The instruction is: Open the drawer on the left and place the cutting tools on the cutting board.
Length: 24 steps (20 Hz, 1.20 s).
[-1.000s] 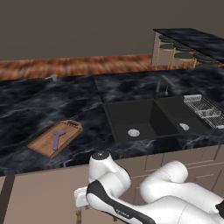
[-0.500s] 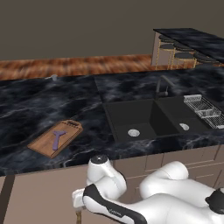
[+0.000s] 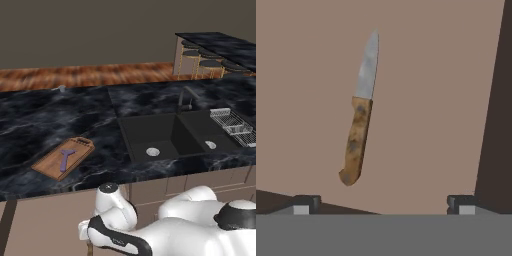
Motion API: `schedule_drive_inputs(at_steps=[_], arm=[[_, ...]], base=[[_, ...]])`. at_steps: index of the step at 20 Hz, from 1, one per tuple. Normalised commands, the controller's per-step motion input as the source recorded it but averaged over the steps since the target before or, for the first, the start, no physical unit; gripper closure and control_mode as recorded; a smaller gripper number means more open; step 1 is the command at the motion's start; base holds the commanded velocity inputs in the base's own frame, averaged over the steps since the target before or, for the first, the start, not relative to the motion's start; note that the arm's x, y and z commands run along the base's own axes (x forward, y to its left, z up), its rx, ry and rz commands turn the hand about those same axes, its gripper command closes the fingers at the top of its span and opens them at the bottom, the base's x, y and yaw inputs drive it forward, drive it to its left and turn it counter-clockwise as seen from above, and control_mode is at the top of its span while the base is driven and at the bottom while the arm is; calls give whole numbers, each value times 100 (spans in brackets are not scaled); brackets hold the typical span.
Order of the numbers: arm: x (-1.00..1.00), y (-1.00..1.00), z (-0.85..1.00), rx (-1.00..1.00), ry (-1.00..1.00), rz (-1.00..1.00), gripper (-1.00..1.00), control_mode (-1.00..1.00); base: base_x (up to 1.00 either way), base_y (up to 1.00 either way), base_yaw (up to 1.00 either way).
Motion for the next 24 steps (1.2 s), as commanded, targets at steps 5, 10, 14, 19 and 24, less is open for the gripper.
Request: schedule_drive_inputs(at_steps=[5,10,14,19,24], arm=[[1,19,-25,0,0,0,-100,-100],[0,11,-26,0,0,0,-100,-100],[1,11,-26,0,0,0,-100,-100],[11,6,-23,0,0,0,-100,-100],[24,1,-11,0,0,0,-100,-100]], base=[[0,0,0],[0,0,0],[0,0,0],[0,0,0],[0,0,0]])
